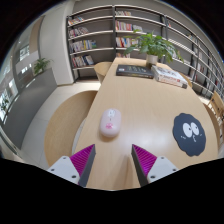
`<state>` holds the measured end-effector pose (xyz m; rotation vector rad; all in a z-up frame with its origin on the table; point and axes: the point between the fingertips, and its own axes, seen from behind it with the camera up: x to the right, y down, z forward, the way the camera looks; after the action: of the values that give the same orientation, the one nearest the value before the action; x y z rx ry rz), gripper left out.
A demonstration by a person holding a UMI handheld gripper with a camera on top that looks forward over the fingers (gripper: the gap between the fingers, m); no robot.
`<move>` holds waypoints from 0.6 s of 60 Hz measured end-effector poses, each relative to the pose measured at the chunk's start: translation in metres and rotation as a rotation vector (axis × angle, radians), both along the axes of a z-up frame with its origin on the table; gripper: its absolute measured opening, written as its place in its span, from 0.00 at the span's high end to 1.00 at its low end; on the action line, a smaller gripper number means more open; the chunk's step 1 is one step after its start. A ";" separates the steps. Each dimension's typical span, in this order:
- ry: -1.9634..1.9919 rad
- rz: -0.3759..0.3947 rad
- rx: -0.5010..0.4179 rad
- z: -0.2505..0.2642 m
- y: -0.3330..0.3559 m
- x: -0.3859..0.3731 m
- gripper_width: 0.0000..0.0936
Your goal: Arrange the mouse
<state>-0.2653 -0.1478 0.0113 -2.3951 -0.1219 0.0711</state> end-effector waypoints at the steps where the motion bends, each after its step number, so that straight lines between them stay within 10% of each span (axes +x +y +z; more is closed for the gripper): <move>1: -0.002 -0.001 -0.001 0.001 0.004 -0.001 0.23; 17: -0.025 0.000 -0.012 -0.027 0.089 -0.024 0.25; 36: -0.013 -0.004 -0.025 -0.029 0.103 -0.024 0.67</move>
<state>-0.2898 -0.0449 -0.0178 -2.4208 -0.1225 0.0556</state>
